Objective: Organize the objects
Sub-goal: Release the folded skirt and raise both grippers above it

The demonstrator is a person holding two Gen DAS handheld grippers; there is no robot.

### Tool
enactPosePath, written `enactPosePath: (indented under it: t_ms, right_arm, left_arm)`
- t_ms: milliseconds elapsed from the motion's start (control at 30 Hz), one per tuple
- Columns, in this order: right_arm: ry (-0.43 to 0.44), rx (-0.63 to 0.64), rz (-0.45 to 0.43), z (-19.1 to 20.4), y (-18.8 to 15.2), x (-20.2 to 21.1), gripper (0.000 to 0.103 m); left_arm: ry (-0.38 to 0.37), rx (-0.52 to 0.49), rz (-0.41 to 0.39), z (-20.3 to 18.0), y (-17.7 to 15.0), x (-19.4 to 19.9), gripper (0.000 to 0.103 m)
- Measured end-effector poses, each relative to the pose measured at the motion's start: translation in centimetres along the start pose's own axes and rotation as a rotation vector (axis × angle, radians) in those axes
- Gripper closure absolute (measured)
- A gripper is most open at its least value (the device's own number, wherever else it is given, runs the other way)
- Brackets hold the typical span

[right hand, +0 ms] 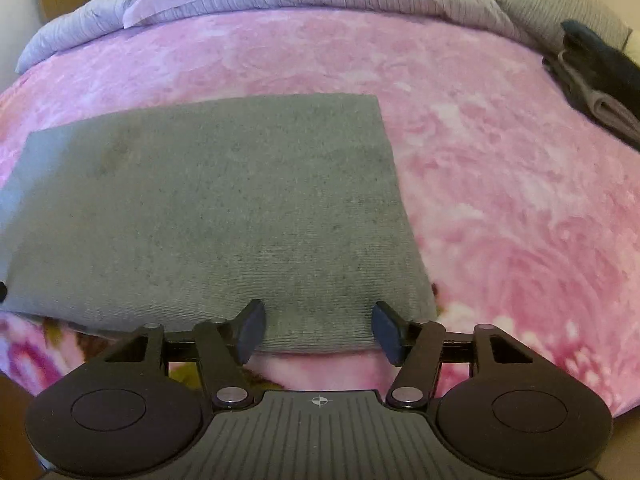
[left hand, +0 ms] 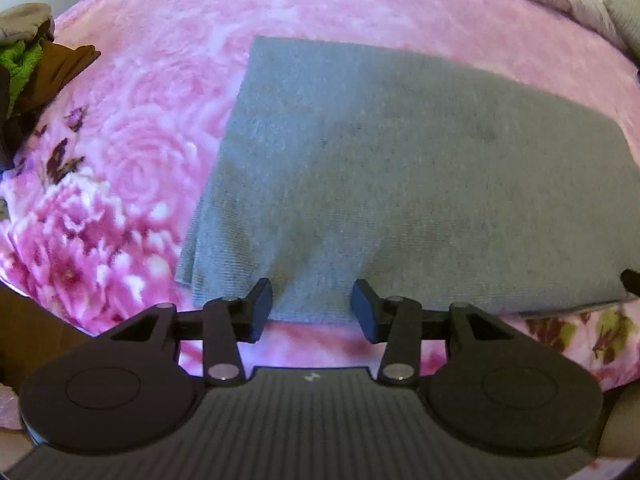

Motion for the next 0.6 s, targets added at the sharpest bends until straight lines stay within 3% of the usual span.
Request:
enactPosePath:
  t_ms: [433, 533, 600]
  right_arm:
    - [0.013, -0.048, 0.028, -0.4, 0.8, 1.5, 0.047]
    - [0.019, -0.073, -0.023, -0.8, 1.5, 2.2, 0.047]
    - [0.005, -0.067, -0.039, -1.0, 1.8, 2.1, 0.047]
  left_arm:
    - [0.043, -0.004, 0.061, -0.3, -0.1, 1.1, 0.063]
    - [0.015, 0.020, 0.059, -0.3, 0.7, 2.0, 0.069]
    - [-0.038, 0.032, 0.011, -1.0, 2.2, 2.8, 0.078]
Point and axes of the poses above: each gripper's, at about its wrist camera, not at the fingertips, and x roughly against the way its jaws point, z to its left, y to its top, the point moved 8 cm from there along -x, roughly the way its jaws point, and after that the axes turned 15 degrees about y, right-handed, at the moved point
